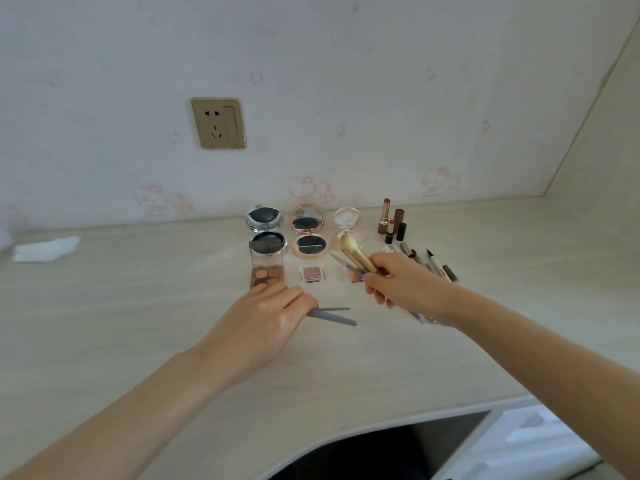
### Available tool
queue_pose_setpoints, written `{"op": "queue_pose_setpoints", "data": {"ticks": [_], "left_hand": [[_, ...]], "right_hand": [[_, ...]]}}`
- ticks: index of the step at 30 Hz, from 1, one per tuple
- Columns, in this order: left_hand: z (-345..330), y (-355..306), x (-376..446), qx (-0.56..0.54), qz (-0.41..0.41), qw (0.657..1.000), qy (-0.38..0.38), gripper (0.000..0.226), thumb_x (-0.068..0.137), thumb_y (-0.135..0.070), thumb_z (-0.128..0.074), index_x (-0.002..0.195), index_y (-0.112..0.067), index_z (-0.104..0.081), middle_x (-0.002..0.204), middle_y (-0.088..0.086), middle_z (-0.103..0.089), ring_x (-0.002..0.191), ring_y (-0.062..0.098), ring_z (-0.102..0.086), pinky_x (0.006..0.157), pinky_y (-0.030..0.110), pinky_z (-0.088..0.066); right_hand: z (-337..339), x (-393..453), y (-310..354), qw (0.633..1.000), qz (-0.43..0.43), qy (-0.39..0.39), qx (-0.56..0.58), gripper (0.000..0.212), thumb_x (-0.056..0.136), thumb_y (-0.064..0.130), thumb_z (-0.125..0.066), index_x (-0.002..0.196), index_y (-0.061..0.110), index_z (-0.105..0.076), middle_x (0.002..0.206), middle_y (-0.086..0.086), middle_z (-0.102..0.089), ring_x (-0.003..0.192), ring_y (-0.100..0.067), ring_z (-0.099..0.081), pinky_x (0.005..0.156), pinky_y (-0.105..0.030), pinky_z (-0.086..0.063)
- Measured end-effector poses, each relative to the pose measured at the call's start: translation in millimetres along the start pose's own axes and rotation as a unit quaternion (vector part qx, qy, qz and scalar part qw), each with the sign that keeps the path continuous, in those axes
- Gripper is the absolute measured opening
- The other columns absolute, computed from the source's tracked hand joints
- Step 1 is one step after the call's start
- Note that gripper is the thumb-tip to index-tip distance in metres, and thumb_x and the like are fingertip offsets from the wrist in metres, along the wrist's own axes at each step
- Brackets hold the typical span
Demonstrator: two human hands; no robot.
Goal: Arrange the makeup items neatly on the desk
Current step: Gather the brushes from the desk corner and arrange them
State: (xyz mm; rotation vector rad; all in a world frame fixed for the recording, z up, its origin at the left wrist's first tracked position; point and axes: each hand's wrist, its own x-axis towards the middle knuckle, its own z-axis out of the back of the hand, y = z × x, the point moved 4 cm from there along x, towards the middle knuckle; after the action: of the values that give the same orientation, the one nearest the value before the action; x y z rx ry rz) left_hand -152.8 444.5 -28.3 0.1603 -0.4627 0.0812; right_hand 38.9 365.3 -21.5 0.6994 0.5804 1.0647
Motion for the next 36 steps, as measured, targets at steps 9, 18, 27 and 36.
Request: {"op": "queue_pose_setpoints", "data": {"ticks": [9,18,27,36], "left_hand": [[-7,2,-4,0.051,-0.137,0.989,0.014,0.018,0.089,-0.004,-0.056,0.086,-0.020,-0.064,0.093,-0.005,-0.062,0.099,0.019,-0.059,0.104,0.039,-0.040],[-7,-3,4,0.018,-0.210,0.975,0.064,0.020,0.090,-0.006,-0.056,0.088,-0.023,-0.066,0.079,-0.003,-0.052,0.068,0.015,-0.051,0.062,0.027,-0.044],[-16,10,-1,-0.020,-0.188,0.969,0.156,0.047,0.089,0.000,-0.053,0.128,-0.026,-0.058,0.106,-0.001,-0.062,0.088,0.019,-0.060,0.071,0.033,-0.051],[-22,3,-6,-0.084,0.024,0.987,0.135,0.038,0.096,-0.042,-0.045,0.130,-0.029,-0.053,0.119,-0.010,-0.054,0.104,0.014,-0.051,0.090,0.033,-0.045]], "right_hand": [[-5,6,-1,1.000,0.014,0.004,-0.020,0.018,0.096,0.017,-0.047,0.089,0.025,-0.062,0.087,0.003,-0.068,0.062,-0.004,-0.057,0.055,-0.019,-0.045],[-4,3,-8,1.000,0.009,0.013,-0.011,0.020,0.096,0.016,-0.047,0.087,0.025,-0.062,0.089,0.001,-0.068,0.062,-0.004,-0.059,0.056,-0.019,-0.046],[-4,1,-15,1.000,-0.001,0.020,0.003,0.016,0.097,0.016,-0.048,0.097,0.019,-0.064,0.075,0.010,-0.063,0.062,-0.004,-0.057,0.055,-0.017,-0.045],[0,4,-18,1.000,-0.005,0.015,0.018,0.019,0.096,0.013,-0.048,0.095,0.021,-0.065,0.078,0.004,-0.065,0.061,-0.003,-0.057,0.056,-0.019,-0.046]]}}
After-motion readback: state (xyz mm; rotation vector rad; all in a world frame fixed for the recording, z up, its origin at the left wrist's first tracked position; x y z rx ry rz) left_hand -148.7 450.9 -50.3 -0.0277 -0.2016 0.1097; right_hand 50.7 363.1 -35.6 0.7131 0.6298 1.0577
